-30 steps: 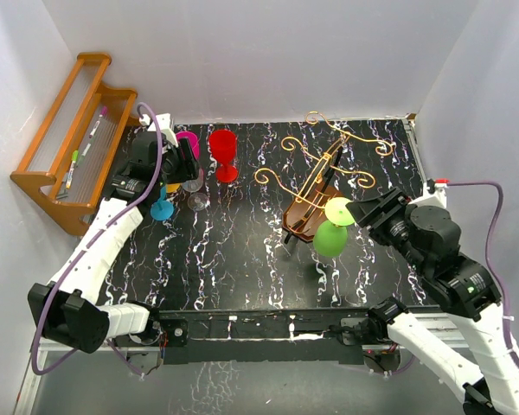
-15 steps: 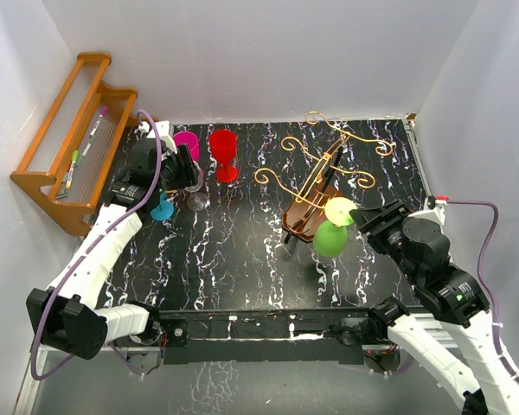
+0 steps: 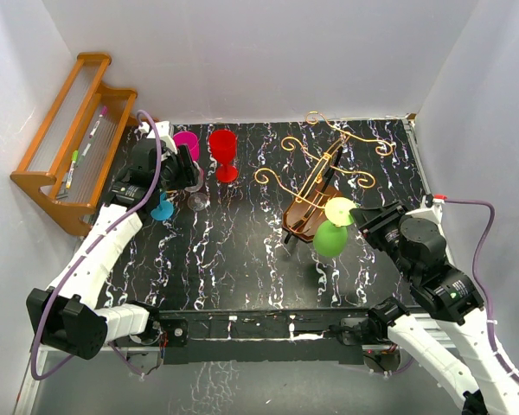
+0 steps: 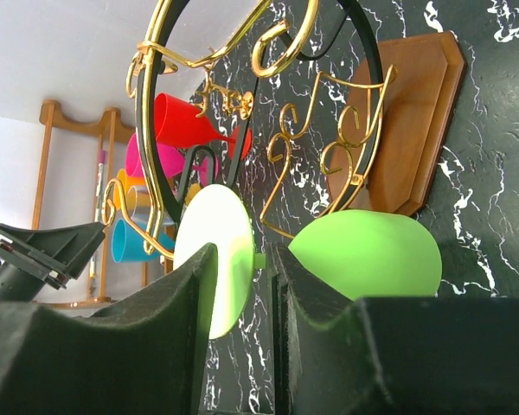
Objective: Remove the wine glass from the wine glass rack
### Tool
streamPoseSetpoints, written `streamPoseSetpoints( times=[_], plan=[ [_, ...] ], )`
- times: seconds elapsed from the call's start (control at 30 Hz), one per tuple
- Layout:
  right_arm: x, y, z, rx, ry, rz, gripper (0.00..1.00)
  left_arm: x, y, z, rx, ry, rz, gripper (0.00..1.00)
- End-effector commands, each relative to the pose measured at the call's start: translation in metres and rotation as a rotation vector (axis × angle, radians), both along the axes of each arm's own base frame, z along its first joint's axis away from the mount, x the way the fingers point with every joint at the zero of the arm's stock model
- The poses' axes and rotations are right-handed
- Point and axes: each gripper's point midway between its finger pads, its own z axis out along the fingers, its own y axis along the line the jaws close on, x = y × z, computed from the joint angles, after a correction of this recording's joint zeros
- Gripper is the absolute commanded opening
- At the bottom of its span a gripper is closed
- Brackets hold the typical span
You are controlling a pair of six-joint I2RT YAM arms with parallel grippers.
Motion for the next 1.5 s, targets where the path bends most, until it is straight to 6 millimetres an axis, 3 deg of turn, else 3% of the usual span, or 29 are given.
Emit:
streamPoseSetpoints(
  times=[0.0, 0.27, 0.47, 0.77, 0.93, 1.23, 1.47],
  plan=[
    [0.008, 0.001, 0.019, 0.014, -0.070, -0.006, 0.30, -0.002, 0.000, 0.000, -0.006, -0.006, -0.007, 0.51],
    [0.011, 0.006, 0.020, 0.011, -0.079, 0.013, 0.30, -0.004, 0.002, 0.000, 0.005, -0.008, -0.005, 0.51],
    [0.012, 0.006, 0.026, 0.010, -0.090, 0.011, 0.08, -0.003, 0.003, 0.002, 0.015, -0.009, -0.004, 0.51],
    [0.004, 0.002, 0.063, 0.085, -0.223, 0.009, 0.08, -0.006, 0.004, 0.012, 0.003, -0.029, -0.001, 0.51],
    [0.003, 0.005, 0.062, 0.105, -0.235, 0.024, 0.08, -0.008, 0.006, 0.015, 0.005, -0.034, 0.004, 0.51],
    [0.006, 0.046, 0.078, 0.100, -0.314, 0.237, 0.08, -0.011, 0.007, 0.027, 0.001, -0.052, 0.006, 0.51],
    [0.006, 0.111, 0.094, 0.013, -0.398, 0.615, 0.08, -0.019, 0.013, 0.053, 0.002, -0.088, 0.020, 0.51]
  ],
)
